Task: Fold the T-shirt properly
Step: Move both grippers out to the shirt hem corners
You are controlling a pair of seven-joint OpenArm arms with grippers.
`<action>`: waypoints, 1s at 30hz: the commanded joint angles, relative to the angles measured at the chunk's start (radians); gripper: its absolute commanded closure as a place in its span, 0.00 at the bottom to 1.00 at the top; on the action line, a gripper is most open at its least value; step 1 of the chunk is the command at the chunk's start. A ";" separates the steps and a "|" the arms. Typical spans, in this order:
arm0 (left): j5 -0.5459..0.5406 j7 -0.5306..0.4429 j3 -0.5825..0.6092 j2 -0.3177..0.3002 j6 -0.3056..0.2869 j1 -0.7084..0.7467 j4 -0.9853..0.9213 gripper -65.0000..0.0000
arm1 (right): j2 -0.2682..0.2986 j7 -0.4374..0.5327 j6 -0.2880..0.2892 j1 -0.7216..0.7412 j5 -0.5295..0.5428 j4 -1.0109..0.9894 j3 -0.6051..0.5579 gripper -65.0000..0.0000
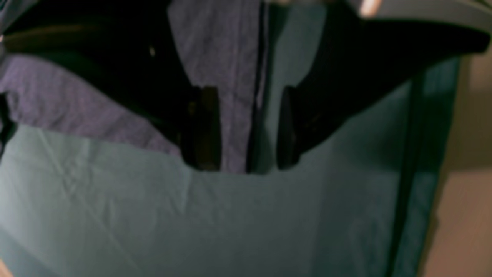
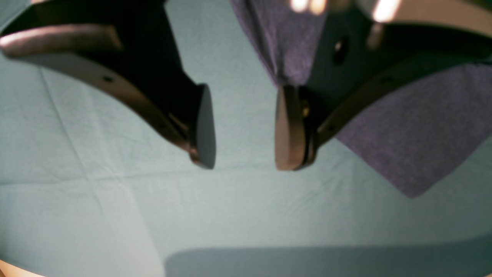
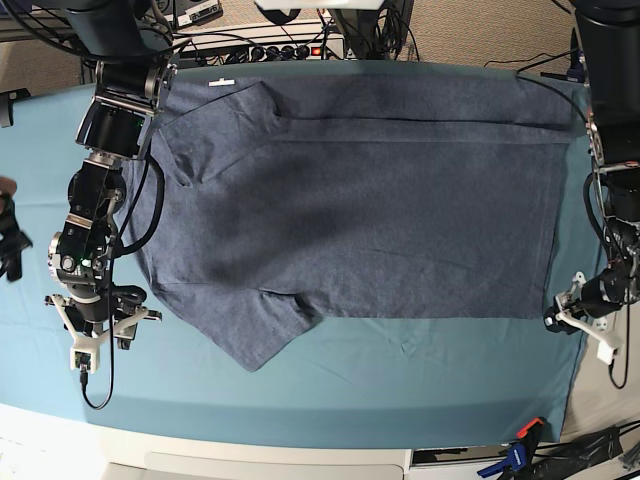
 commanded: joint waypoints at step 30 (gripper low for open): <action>-0.014 0.004 -0.023 0.074 -0.017 -0.028 -0.067 0.65 | 0.012 0.004 -0.005 0.031 -0.028 0.018 0.002 0.59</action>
